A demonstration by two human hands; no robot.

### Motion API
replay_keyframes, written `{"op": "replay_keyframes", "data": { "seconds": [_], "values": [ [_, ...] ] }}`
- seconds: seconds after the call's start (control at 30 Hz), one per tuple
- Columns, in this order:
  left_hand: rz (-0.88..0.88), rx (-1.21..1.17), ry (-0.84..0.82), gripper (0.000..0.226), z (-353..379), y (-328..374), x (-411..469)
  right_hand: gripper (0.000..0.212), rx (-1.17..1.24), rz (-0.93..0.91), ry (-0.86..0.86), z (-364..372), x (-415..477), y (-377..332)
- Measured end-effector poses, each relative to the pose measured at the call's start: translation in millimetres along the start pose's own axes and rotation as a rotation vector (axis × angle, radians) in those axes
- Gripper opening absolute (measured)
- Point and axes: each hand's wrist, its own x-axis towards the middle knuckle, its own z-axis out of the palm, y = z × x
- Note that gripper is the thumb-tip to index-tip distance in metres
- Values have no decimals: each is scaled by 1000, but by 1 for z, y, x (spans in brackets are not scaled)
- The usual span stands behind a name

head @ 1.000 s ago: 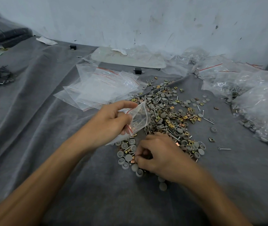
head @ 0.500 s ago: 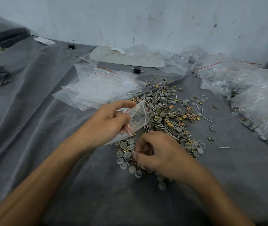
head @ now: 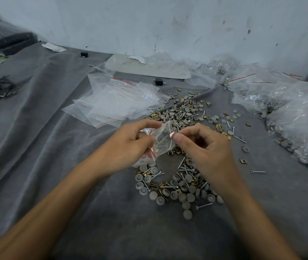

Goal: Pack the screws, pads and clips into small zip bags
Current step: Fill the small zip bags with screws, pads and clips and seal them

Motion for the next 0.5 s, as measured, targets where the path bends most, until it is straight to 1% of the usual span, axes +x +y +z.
{"op": "replay_keyframes", "data": {
  "seconds": [0.13, 0.17, 0.2, 0.27, 0.33, 0.37, 0.43, 0.5],
  "values": [
    [-14, -30, 19, 37, -2, 1, 0, 11, -25, -18, 32, -3, 0, 3],
    [-18, -36, 22, 38, -2, 1, 1, 14, -59, -8, 16, -6, -1, 5],
    [-21, -41, 25, 38, -3, 1, 1, 15, -112, 8, -41, -9, -2, 7],
    [-24, -45, 34, 38, -3, 0, 2, 11, -252, 42, -221, -9, -4, 10],
    [-20, -48, 41, 37, -2, 1, 2, 6, -412, 49, -370, -5, -5, 11],
    [-19, -49, 42, 37, -2, 1, 2, 7, -482, 43, -431, -2, -5, 11],
    [-20, -50, 38, 37, -2, 1, 1, 13, -584, 35, -533, 4, -6, 11],
    [-23, -51, 37, 37, -3, 2, 1, 18, -611, 48, -591, 5, -6, 9]
  ]
}}
